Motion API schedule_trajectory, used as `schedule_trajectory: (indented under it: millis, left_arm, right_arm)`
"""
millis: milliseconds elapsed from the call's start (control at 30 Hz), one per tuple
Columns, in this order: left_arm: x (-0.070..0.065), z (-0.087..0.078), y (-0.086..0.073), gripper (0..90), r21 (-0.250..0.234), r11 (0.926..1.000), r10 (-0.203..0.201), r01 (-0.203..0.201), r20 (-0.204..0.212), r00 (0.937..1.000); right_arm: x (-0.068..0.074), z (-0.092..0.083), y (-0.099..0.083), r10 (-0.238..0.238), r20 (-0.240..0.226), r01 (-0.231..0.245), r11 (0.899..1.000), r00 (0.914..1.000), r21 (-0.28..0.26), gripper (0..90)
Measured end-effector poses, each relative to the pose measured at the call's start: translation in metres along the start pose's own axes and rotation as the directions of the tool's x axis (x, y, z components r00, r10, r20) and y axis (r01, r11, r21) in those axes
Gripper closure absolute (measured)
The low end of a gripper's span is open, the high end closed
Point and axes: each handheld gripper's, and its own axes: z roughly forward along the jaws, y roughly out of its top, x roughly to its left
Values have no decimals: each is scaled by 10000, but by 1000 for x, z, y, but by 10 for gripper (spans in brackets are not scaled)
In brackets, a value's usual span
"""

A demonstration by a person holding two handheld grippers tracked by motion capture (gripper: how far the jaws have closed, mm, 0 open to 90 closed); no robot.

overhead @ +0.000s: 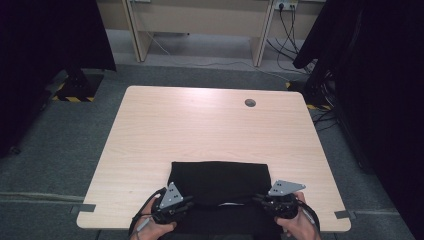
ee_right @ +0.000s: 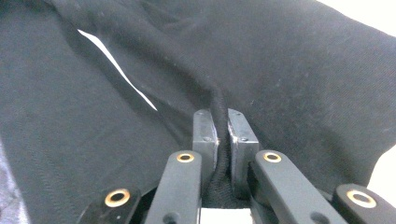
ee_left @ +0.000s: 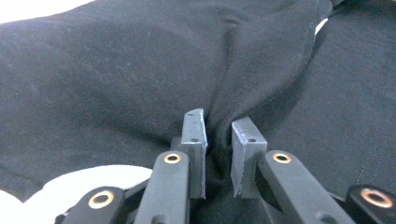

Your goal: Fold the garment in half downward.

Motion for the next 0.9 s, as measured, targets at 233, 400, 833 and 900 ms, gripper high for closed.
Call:
schedule_trajectory:
  millis: [233, 400, 833, 900]
  left_arm:
    - [6, 6, 7, 771, 171, 9993, -338, 339, -21, 9994]
    - [17, 17, 19, 771, 276, 9992, -292, 301, -311, 9991]
    - [60, 35, 54, 840, -84, 9984, -556, 551, -1025, 9932]
    - [63, 26, 59, 847, -432, 9975, -596, 551, -1104, 9921]
  right_arm:
    - [-2, 4, 5, -207, 312, 202, 9997, 9993, 143, 850]
    - [-21, 15, 17, -28, 628, 21, 9999, 9980, 113, 850]
    - [-66, 38, 59, 294, 1199, -276, 9995, 9923, -169, 852]
    - [-66, 33, 65, 248, 1198, -206, 9991, 9925, -366, 852]
